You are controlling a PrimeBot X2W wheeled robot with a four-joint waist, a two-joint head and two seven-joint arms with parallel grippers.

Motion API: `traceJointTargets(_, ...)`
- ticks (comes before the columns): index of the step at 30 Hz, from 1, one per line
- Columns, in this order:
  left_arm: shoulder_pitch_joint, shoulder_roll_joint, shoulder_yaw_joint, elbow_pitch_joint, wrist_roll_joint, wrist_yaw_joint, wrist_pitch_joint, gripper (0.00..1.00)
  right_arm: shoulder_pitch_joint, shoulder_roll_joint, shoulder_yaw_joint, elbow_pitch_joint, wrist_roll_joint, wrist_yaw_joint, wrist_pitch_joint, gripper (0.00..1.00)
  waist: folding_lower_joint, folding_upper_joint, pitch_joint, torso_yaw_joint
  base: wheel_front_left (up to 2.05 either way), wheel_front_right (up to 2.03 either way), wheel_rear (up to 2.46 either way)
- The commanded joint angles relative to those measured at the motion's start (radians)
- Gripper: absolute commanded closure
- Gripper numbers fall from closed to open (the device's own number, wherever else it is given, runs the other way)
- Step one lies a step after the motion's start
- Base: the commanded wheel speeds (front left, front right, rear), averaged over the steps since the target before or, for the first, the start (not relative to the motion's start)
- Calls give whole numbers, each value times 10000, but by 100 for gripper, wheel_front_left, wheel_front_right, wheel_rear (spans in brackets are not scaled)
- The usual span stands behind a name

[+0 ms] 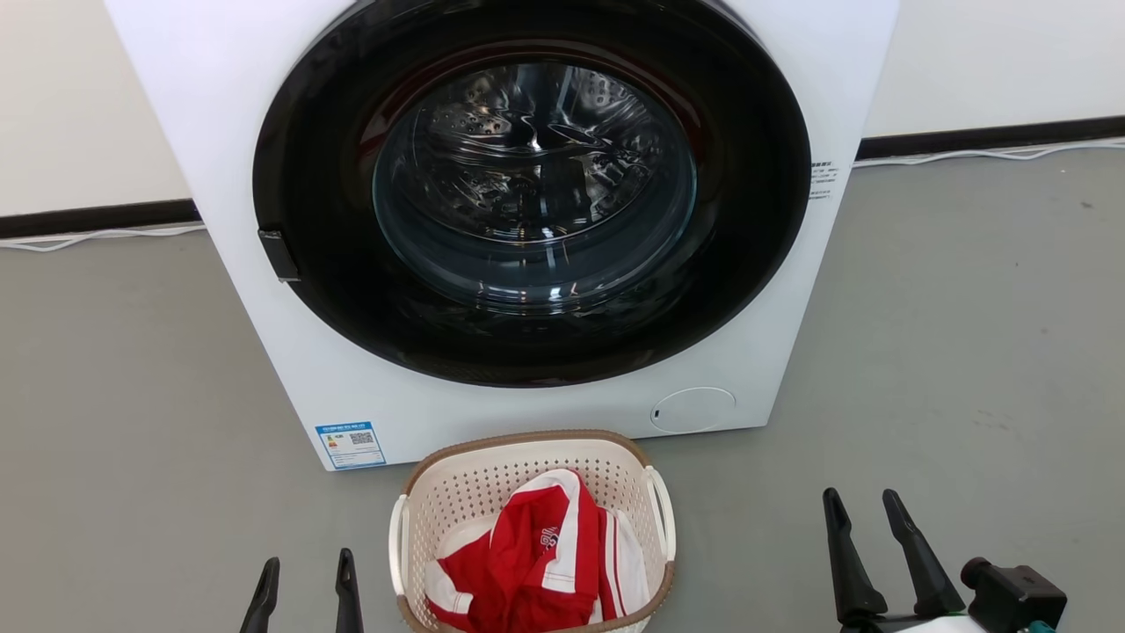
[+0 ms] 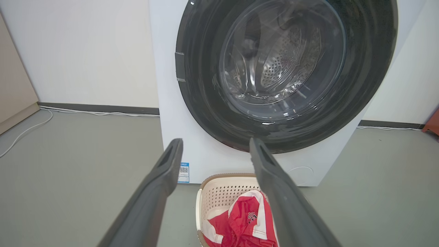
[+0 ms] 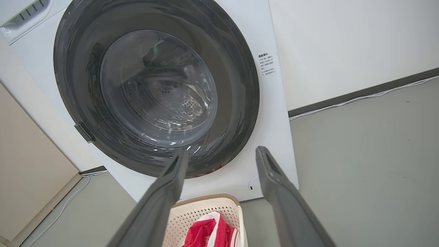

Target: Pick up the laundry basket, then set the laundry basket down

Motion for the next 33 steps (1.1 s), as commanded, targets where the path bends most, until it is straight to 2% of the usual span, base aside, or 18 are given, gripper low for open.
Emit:
traceJointTargets(1,-165,-70,327,-279,97,-28,-63,0,-126,-27,202,-320,-43,65,-107,0,0,-1,-11,16,0,0,0)
traceJointTargets(15,-153,-73,373,-353,369,-50,-63,0,-161,-27,135,-456,-77,65,-107,0,0,-1,27,42,0,0,0)
traceJointTargets(16,29,0,37,-50,259,-14,1,100,2,2,-51,-146,-2,0,0,100,0,-1,29,43,0,0,0)
traceJointTargets(22,0,-5,-14,343,-103,-31,44,100,42,-4,-7,206,301,-6,69,100,3,-1,43,53,0,0,0)
traceJointTargets(26,-109,32,11,402,-612,-100,135,100,-8,-34,-25,198,746,-4,164,100,23,-1,26,66,0,0,0)
traceJointTargets(33,-355,82,44,587,-1482,-243,291,100,-135,-77,-53,220,1512,0,326,100,2,-1,60,89,0,0,0)
